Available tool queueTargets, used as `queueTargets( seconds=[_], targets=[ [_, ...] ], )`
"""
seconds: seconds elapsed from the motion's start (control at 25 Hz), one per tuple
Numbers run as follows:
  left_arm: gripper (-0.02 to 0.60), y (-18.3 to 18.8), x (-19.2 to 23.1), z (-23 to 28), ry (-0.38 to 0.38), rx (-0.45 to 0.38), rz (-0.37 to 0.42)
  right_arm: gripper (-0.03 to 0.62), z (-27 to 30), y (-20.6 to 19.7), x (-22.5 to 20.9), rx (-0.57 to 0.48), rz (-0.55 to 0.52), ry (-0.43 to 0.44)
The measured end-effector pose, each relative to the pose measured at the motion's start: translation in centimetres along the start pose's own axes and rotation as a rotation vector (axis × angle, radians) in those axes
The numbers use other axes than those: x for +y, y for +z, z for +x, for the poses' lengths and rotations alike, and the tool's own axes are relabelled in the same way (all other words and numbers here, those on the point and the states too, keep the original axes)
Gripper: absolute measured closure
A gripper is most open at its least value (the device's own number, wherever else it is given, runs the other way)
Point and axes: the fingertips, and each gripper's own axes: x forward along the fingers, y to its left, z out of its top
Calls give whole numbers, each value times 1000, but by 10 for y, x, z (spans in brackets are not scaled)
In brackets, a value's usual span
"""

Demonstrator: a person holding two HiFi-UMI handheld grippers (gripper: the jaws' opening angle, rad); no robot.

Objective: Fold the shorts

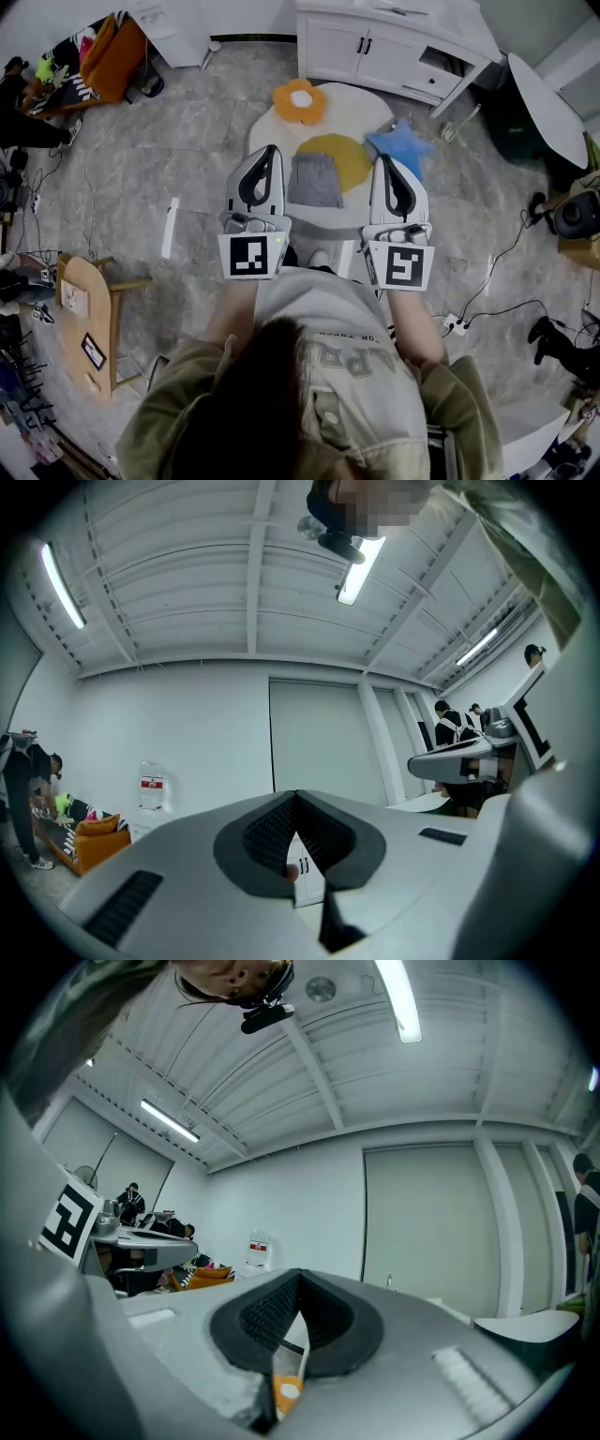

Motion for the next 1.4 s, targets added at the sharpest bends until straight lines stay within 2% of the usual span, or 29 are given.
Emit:
queueTargets(
  seconds=[0.24, 0.48, 0.64, 0.8, 1.4],
  targets=[
    [571, -1, 1, -3, 2, 0, -4, 592, 0, 3, 4, -16, -6, 1],
    [572, 1, 1, 0, -4, -8, -6, 594, 3, -8, 0, 55, -86, -8],
    [572, 2, 1, 2, -10, -12, -3, 594, 6, 0, 3, 14, -69, -8],
    [572, 3, -2, 6, -22, -14, 3, 594, 6, -12, -4, 61, -103, -1],
    [572, 5, -8, 17, -44, -23, 4, 594, 14, 7, -8, -24, -57, -26]
  ],
)
